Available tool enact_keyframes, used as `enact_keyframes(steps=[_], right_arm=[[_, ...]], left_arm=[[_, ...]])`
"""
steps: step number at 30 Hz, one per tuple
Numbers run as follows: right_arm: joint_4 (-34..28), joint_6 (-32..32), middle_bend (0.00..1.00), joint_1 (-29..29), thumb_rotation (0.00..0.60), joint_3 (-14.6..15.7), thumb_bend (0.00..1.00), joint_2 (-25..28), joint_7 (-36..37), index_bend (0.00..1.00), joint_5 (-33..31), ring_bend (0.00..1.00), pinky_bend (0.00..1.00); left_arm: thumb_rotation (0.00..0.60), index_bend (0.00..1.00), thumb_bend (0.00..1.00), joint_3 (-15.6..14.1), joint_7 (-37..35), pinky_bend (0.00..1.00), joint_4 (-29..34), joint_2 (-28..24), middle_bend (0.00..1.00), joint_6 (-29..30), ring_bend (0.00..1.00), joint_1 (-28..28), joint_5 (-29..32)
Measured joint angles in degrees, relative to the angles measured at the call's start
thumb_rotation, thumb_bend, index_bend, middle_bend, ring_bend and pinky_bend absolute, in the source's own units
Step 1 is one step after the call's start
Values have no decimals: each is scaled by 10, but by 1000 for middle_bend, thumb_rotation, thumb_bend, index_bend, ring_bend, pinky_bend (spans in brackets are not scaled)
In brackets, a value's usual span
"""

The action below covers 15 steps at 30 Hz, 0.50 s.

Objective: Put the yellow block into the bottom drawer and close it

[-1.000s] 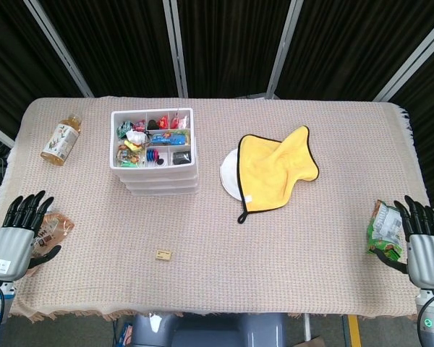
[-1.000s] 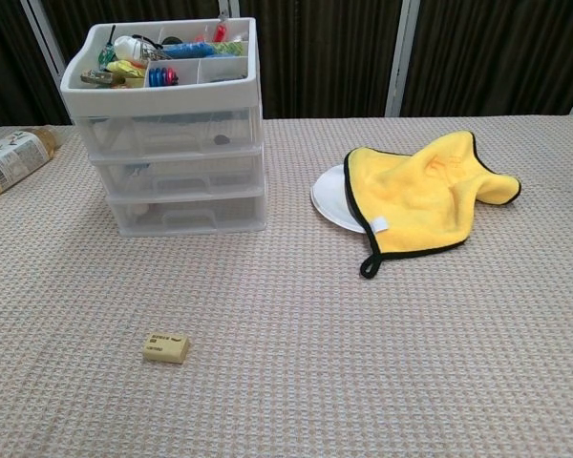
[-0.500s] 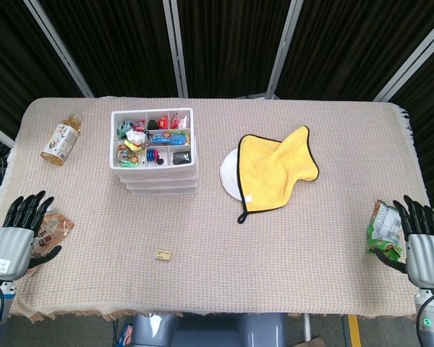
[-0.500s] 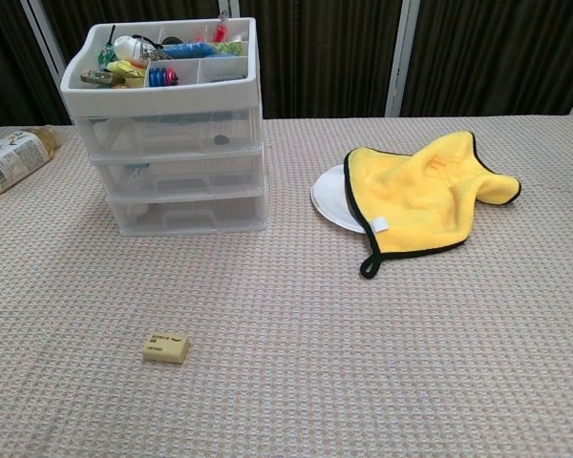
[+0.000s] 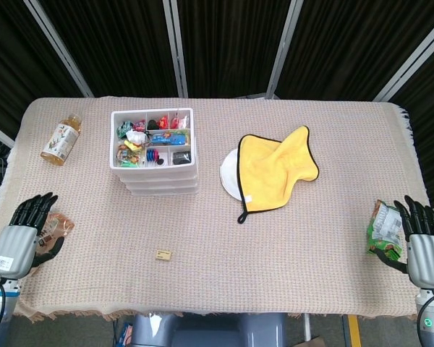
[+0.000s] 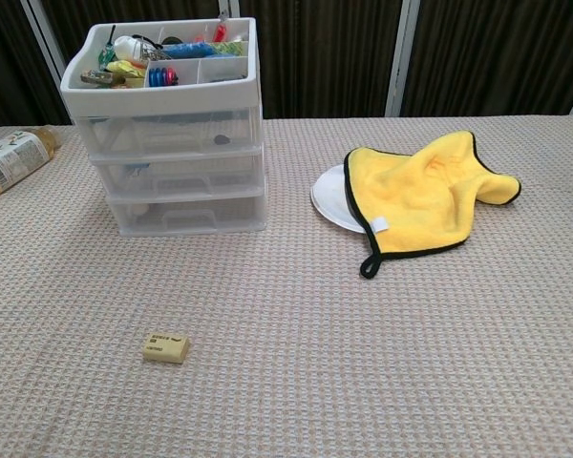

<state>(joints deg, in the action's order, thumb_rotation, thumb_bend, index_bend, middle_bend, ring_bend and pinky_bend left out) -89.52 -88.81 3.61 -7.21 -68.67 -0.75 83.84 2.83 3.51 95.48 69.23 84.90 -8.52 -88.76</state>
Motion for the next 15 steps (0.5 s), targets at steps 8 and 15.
enact_keyframes(steps=[8,15], right_arm=[[0,0,0,-1,600,0,53,0,1,89,-2,0,0],[0,1,0,-1,600,0,53,1,3,89,-1,0,0]], left_arm=[[600,17,737,18,-32,612,61,2,895,-63,816,-24,60],[600,0,824,39,-75,648,136,3,931,-173,851,-64,171]])
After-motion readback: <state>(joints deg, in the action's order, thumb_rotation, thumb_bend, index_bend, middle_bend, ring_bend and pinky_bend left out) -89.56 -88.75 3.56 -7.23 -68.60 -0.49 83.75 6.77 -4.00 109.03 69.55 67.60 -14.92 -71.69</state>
